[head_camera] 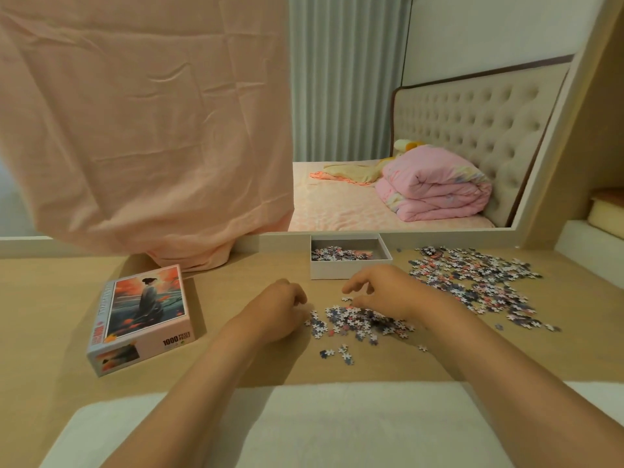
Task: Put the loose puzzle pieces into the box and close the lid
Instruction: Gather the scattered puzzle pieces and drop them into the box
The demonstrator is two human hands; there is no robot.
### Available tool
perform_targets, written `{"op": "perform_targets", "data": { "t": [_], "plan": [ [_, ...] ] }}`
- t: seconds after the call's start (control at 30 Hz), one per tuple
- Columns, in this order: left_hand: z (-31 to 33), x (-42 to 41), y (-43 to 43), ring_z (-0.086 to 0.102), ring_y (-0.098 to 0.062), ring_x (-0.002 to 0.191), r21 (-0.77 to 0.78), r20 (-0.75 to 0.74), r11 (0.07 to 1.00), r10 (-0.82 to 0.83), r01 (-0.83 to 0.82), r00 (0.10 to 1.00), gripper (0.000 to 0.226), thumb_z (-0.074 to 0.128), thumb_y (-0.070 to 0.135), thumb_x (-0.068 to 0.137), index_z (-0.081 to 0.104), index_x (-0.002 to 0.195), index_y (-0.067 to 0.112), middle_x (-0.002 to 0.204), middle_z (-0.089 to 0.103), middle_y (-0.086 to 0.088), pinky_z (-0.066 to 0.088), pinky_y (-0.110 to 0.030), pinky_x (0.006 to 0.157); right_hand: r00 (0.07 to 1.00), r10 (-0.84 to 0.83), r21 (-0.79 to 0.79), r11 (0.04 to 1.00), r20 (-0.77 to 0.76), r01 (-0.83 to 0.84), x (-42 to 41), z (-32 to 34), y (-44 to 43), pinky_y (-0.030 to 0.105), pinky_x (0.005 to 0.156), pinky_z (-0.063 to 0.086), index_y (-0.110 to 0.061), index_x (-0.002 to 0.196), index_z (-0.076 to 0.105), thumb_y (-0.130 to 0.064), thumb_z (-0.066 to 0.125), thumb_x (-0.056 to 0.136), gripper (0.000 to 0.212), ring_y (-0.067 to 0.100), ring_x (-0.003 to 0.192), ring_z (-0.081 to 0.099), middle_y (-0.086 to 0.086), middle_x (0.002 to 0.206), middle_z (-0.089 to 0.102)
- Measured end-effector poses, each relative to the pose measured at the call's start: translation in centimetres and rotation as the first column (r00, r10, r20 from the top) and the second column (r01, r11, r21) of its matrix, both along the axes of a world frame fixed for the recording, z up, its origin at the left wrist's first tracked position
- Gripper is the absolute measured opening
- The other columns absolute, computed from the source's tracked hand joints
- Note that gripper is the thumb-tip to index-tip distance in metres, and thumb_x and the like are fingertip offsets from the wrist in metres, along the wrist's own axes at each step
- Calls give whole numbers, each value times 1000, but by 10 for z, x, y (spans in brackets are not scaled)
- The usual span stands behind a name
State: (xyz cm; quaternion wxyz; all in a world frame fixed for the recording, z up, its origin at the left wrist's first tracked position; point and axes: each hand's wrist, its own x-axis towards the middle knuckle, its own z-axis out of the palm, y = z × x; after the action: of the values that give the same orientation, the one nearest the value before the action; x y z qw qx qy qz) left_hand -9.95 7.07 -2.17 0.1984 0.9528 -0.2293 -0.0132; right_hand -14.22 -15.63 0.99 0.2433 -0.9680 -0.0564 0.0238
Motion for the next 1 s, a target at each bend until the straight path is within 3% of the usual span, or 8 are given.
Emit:
{"op": "perform_targets", "data": {
  "t": [0.13, 0.23, 0.33, 0.43, 0.7, 0.77, 0.87, 1.0],
  "plan": [
    [2, -13, -5, 51, -16, 107, 130, -184, 991, -3, 27, 983, 77, 67, 74, 69, 53, 130, 31, 119, 45, 7, 44, -33, 93, 976, -137, -275, 958, -171, 86, -22, 13, -32, 33, 85, 53, -33, 124, 62, -37, 79, 80, 47, 15, 97, 61, -4, 119, 61],
    [3, -24, -13, 45, -17, 121, 200, -217, 976, -38, 83, 976, 106, 74, 78, 51, 41, 142, 35, 129, 41, 9, 42, -39, 102, 928, -241, -349, 928, -284, 135, -37, 16, -43, 31, 71, 58, -26, 117, 63, -33, 84, 74, 48, 16, 86, 63, 0, 112, 64],
    [1, -25, -22, 49, -17, 119, 152, -199, 983, -75, 107, 977, 103, 80, 70, 55, 42, 143, 32, 129, 45, 8, 44, -36, 101, 872, -295, -233, 948, -391, 217, -44, 12, -48, 31, 62, 56, -13, 104, 70, -10, 80, 76, 30, 19, 69, 64, 10, 99, 72],
    [-3, -21, -35, 56, -13, 99, 47, -149, 988, -136, 144, 979, 78, 81, 54, 69, 55, 135, 24, 115, 58, 7, 46, -24, 86, 861, -298, -46, 951, -413, 307, -43, 4, -47, 27, 52, 50, -4, 97, 70, 4, 75, 78, 21, 21, 59, 61, 14, 81, 71],
    [-5, -8, -60, 56, -7, 89, -128, -65, 980, -164, 155, 984, 61, 78, 46, 77, 58, 132, 26, 105, 61, 11, 42, -20, 75, 977, -211, -21, 977, -23, 211, -17, -16, -32, 30, 74, 50, -22, 97, 69, -27, 78, 83, 17, 16, 84, 62, -3, 94, 65],
    [-4, -7, -52, 49, -4, 99, -104, -58, 975, -201, 194, 978, 82, 78, 63, 65, 50, 137, 34, 115, 53, 12, 40, -20, 84, 980, -199, 21, 980, -9, 199, -21, -11, -37, 31, 73, 50, -28, 99, 67, -35, 78, 81, 23, 15, 82, 61, -6, 91, 62],
    [-10, -8, -37, 27, -8, 124, 135, -109, 954, -253, 267, 961, 116, 75, 80, 46, 28, 146, 46, 133, 32, 13, 32, -34, 108, 974, -187, -134, 976, -130, 170, -28, -6, -49, 34, 83, 52, -30, 117, 60, -43, 80, 75, 48, 16, 97, 59, -7, 107, 58],
    [-23, -2, -35, 25, -13, 130, 95, -64, 960, -257, 262, 964, 111, 70, 82, 53, 28, 147, 44, 137, 30, 11, 28, -37, 113, 960, -213, -137, 972, -181, 190, -22, -16, -51, 37, 95, 47, -27, 126, 56, -48, 79, 77, 59, 21, 113, 54, -1, 127, 51]
  ]
}}
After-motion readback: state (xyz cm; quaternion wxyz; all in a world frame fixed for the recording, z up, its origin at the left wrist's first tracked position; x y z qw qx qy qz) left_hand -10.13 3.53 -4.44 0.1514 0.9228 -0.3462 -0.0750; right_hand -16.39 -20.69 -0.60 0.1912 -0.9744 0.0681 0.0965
